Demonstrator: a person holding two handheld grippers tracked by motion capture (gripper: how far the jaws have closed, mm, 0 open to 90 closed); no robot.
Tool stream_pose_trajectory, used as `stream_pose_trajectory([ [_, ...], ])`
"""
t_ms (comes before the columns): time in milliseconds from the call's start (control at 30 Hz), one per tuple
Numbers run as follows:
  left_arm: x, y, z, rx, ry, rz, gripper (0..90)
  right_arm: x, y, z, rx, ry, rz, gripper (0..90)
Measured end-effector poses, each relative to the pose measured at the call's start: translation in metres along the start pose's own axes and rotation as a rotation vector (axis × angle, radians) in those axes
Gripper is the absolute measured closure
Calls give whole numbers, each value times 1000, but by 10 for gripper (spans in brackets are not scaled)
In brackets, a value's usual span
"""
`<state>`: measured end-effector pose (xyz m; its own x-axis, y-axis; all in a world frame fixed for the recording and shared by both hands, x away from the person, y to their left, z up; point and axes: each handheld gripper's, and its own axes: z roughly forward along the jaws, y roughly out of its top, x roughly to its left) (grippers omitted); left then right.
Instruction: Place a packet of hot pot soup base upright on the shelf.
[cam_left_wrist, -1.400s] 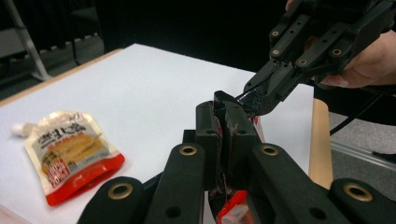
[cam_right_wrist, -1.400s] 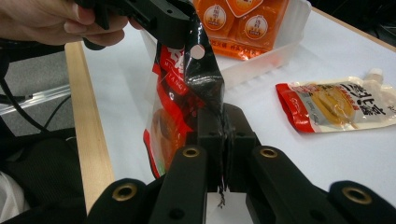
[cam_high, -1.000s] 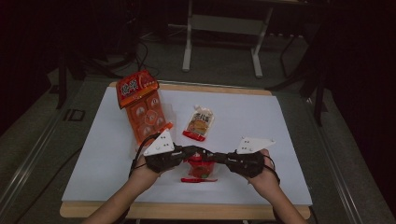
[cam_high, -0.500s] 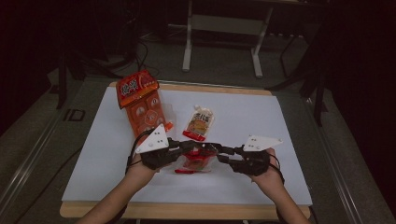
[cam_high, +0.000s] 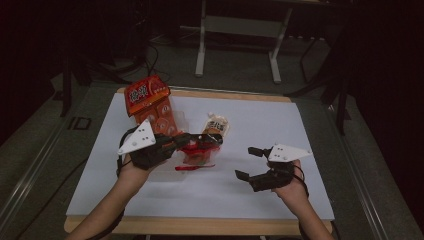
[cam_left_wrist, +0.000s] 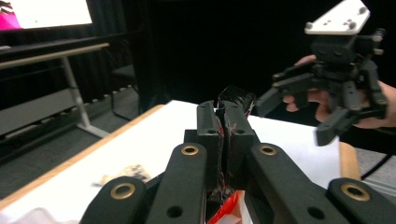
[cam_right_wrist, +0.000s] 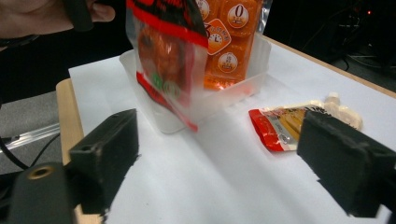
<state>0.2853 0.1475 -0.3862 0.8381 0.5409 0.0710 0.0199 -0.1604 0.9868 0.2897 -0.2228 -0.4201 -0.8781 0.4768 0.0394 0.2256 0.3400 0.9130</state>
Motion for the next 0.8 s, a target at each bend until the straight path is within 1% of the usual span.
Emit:
stream_pose_trajectory([
  [100,9,0,-9,-14,17,10,880,0,-1,-1,-1,11,13,120],
  [167,13,0,-14,-15,41,16,879,-1,-2,-2,-16,19,25,120],
  [333,21,-5,-27,-18,58,19,878,-3,-3,-5,-33,17,31,129],
  [400,24,-8,-32,-23,56,14,879,-3,-3,-6,-27,21,27,129],
  [533,29,-16,-41,-25,78,-4,878,-3,-5,-7,-12,20,20,132],
  [567,30,-17,-42,-23,77,-3,878,-3,-6,-7,-10,21,22,132],
  [600,30,-18,-44,-21,89,8,878,-3,-6,-6,-5,22,24,133],
  [633,31,-19,-46,-20,97,8,878,-3,-7,-6,-3,20,23,134],
  [700,35,-22,-49,-18,106,2,878,-4,-8,-6,2,25,32,134],
  [800,38,-24,-53,-25,107,-4,878,-3,-9,-5,5,24,29,135],
])
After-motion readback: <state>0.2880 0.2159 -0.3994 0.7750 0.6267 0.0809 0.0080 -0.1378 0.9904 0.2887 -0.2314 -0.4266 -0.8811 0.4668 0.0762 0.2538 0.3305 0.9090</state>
